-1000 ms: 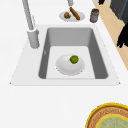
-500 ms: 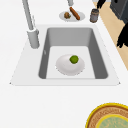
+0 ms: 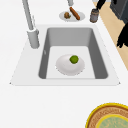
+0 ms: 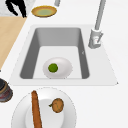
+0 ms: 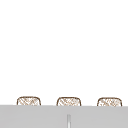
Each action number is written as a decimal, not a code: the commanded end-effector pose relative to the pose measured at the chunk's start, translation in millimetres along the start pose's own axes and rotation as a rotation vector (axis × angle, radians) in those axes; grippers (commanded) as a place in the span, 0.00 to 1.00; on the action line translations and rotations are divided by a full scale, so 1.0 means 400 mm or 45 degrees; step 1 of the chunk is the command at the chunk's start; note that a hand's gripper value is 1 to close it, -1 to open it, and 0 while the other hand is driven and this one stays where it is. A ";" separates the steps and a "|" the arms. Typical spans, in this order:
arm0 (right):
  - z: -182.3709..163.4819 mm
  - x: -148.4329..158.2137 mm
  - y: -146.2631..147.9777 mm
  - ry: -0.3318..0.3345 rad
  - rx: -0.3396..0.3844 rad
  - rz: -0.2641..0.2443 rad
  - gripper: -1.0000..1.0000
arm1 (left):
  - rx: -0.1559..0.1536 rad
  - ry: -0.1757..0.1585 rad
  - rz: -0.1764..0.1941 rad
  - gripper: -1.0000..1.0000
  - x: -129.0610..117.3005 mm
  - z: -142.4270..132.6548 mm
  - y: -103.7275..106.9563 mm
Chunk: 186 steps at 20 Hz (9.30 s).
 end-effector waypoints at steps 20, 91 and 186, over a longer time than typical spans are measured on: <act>-0.145 -0.082 -0.039 -0.028 0.002 -0.008 0.00 | 0.000 0.000 0.000 0.50 0.000 0.000 0.000; -0.298 -0.158 -0.014 -0.093 0.097 -0.048 1.00 | 0.000 0.000 0.000 0.50 0.000 0.000 0.000; -1.329 0.539 -0.173 -0.215 -0.103 -0.107 1.00 | 0.000 0.000 0.000 0.50 0.000 0.000 0.000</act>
